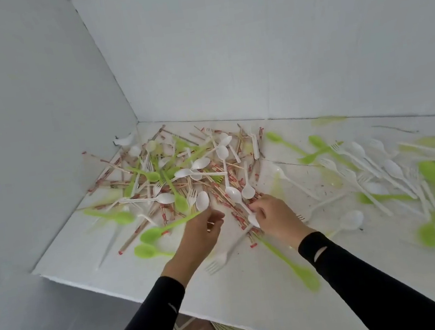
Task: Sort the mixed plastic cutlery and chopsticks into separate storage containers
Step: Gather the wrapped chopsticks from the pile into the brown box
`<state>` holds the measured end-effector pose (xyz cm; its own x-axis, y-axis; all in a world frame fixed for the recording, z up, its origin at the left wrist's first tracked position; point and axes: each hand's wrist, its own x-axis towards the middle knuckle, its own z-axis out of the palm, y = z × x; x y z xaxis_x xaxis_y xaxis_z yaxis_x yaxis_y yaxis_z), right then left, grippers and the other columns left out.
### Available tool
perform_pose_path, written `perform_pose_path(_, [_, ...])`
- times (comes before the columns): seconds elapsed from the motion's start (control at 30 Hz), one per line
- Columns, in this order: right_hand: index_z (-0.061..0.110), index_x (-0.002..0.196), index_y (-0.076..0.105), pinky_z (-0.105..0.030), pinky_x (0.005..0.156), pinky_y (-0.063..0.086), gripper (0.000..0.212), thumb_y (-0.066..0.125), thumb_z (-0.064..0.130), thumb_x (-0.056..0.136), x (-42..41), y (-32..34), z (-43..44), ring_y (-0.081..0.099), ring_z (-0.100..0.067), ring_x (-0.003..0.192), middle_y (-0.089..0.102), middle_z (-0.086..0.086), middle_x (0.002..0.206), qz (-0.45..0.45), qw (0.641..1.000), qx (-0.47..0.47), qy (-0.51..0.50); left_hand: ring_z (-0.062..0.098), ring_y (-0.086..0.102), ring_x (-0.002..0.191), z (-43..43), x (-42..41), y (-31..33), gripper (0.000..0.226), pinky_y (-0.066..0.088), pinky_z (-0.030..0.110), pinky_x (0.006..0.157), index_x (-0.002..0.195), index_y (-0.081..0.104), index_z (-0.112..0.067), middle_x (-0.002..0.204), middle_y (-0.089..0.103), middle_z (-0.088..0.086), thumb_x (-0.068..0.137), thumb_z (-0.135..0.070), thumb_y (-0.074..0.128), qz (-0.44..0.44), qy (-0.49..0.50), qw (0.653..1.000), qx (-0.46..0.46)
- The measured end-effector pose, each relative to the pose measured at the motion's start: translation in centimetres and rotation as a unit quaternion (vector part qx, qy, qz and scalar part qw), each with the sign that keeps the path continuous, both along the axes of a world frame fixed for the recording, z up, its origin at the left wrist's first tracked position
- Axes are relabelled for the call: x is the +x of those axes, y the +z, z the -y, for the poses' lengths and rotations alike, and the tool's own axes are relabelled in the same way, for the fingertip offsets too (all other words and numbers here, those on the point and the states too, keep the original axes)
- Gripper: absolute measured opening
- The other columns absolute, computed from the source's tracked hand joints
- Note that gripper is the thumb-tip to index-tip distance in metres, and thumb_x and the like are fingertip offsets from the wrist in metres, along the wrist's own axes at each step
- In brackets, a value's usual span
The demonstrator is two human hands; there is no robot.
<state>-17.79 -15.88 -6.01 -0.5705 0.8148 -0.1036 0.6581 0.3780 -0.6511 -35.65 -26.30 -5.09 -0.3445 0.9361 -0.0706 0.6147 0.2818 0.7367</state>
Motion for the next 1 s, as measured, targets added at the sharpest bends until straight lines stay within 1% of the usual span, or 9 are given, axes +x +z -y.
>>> perform_pose_path(0.1, [0.002,0.105,0.071,-0.039,0.089,0.050,0.026,0.048,0.008,0.095,-1.5,-0.4,-0.5,0.060,-0.025,0.098,0.062,-0.007,0.108,0.016,1.000,0.003,-0.018,0.014,0.064,0.093,-2.4,-1.5,-1.1,0.020,0.050,0.019,0.086,0.110,0.069,-0.012,0.104,0.068,-0.001,0.096,-0.006,0.055,-0.073,-0.088,0.993,-0.007])
perform_pose_path(0.27, [0.006,0.116,0.070,-0.024,0.085,0.044,0.030,0.049,0.005,0.095,-2.7,-0.8,-1.5,0.058,-0.022,0.102,0.061,-0.009,0.111,0.008,0.999,0.013,-0.035,0.025,0.051,0.122,-5.7,-2.3,-2.7,0.042,0.035,0.025,0.104,0.124,0.064,-0.009,0.127,0.061,0.008,0.091,0.009,0.046,-0.183,-0.231,0.955,0.026])
perform_pose_path(0.33, [0.008,0.119,0.069,-0.028,0.087,0.047,0.030,0.050,0.009,0.095,-2.7,-1.1,-2.2,0.058,-0.024,0.103,0.060,-0.010,0.111,0.011,0.998,0.016,-0.053,0.030,0.049,0.126,-6.6,-2.5,-3.2,0.043,0.036,0.033,0.109,0.129,0.062,-0.007,0.134,0.058,0.010,0.093,0.009,0.045,-0.208,-0.277,0.938,0.036])
perform_pose_path(0.47, [0.014,0.126,0.064,-0.039,0.096,0.046,0.036,0.058,0.029,0.093,-2.2,-1.8,-3.6,0.053,-0.026,0.111,0.054,-0.006,0.119,0.045,0.994,0.020,-0.093,0.034,0.055,0.116,-8.1,-4.2,-4.4,0.034,0.051,0.044,0.094,0.129,0.063,-0.016,0.127,0.060,0.012,0.097,-0.009,0.052,-0.269,-0.330,0.901,0.084])
perform_pose_path(0.53, [0.017,0.131,0.059,-0.039,0.099,0.044,0.046,0.061,0.041,0.091,-1.7,-2.0,-4.0,0.049,-0.023,0.116,0.049,-0.004,0.125,0.068,0.992,0.020,-0.103,0.029,0.060,0.100,-8.8,-5.1,-4.6,0.032,0.055,0.037,0.080,0.118,0.069,-0.022,0.111,0.064,0.006,0.096,-0.023,0.046,-0.313,-0.336,0.881,0.118])
perform_pose_path(0.6, [0.020,0.132,0.056,-0.040,0.099,0.043,0.054,0.062,0.050,0.088,-1.4,-2.1,-4.5,0.047,-0.022,0.117,0.046,-0.002,0.127,0.073,0.991,0.025,-0.113,0.026,0.061,0.092,-9.4,-5.6,-4.7,0.035,0.054,0.033,0.076,0.106,0.073,-0.023,0.101,0.065,0.001,0.093,-0.029,0.041,-0.337,-0.351,0.863,0.138])
perform_pose_path(0.83, [0.029,0.132,0.051,-0.036,0.097,0.039,0.067,0.056,0.072,0.081,-2.1,-2.0,-6.1,0.041,-0.023,0.116,0.044,0.000,0.128,0.148,0.979,0.084,-0.110,0.025,0.063,0.097,-11.3,-6.1,-4.3,0.032,0.055,0.030,0.084,0.099,0.065,-0.013,0.105,0.066,0.005,0.084,-0.013,0.036,-0.368,-0.390,0.826,0.177])
perform_pose_path(0.9, [0.029,0.134,0.050,-0.037,0.099,0.037,0.070,0.056,0.072,0.080,-2.3,-1.8,-6.3,0.041,-0.023,0.117,0.044,0.000,0.130,0.145,0.981,0.079,-0.106,0.026,0.062,0.095,-11.8,-6.6,-4.2,0.026,0.053,0.030,0.086,0.100,0.064,-0.012,0.104,0.065,0.006,0.080,-0.006,0.047,-0.372,-0.389,0.823,0.182])
perform_pose_path(1.0, [0.029,0.137,0.048,-0.038,0.101,0.035,0.071,0.057,0.072,0.081,-2.1,-1.6,-6.8,0.040,-0.023,0.120,0.045,0.002,0.131,0.142,0.984,0.060,-0.094,0.023,0.056,0.095,-12.2,-7.2,-3.4,0.044,0.046,0.029,0.087,0.102,0.061,-0.011,0.103,0.062,0.007,0.063,0.008,0.066,-0.370,-0.400,0.819,0.178])
